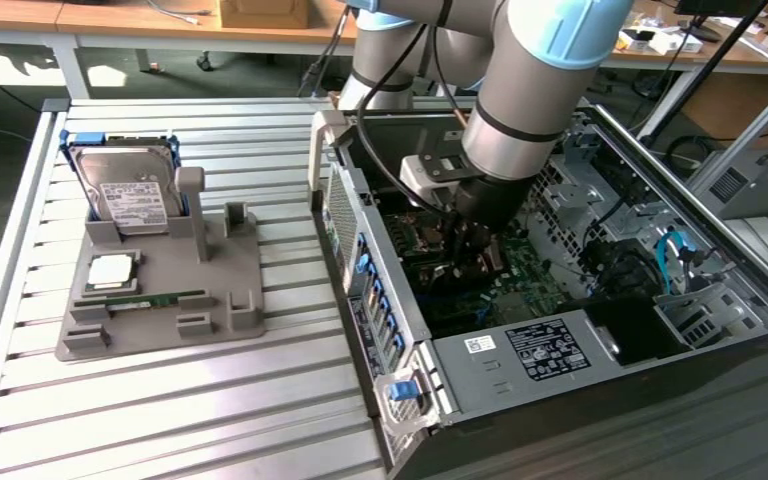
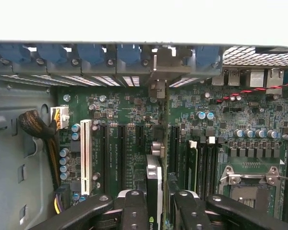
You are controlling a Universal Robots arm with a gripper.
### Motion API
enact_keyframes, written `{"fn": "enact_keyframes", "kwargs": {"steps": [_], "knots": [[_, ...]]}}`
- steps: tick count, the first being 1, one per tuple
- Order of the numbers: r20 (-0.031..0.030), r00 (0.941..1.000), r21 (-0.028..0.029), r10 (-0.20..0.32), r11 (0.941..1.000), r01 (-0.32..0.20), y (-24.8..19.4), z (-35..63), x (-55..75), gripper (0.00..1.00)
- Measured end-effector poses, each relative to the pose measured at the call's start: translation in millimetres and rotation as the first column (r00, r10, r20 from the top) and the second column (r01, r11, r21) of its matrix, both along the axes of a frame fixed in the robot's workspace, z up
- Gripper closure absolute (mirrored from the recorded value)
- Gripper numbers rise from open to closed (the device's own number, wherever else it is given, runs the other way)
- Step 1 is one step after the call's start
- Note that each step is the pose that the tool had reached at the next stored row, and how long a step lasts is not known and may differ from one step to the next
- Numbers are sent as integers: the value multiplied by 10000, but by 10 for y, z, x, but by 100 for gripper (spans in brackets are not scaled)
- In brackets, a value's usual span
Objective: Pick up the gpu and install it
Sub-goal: 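Insert the gpu into the slot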
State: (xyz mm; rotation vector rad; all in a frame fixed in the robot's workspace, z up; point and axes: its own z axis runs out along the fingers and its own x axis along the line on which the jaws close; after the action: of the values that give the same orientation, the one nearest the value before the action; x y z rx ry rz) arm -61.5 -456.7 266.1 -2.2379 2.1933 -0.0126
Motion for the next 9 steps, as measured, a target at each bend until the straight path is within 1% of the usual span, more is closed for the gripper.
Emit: {"fn": "enact_keyframes", "kwargs": {"steps": [1, 3, 6, 7, 9], "knots": [[0, 10000, -10, 7, 10000, -7, 1, -2, 0, 73], [-1, 10000, -70, 13, 10000, -13, 1, -6, 0, 73], [-3, 10000, -142, 13, 9999, -13, 2, -11, 0, 73], [-3, 10000, -174, 16, 9998, -16, 3, -14, 0, 73], [-3, 10000, -213, 25, 9998, -25, 9, -15, 1, 73]]}}
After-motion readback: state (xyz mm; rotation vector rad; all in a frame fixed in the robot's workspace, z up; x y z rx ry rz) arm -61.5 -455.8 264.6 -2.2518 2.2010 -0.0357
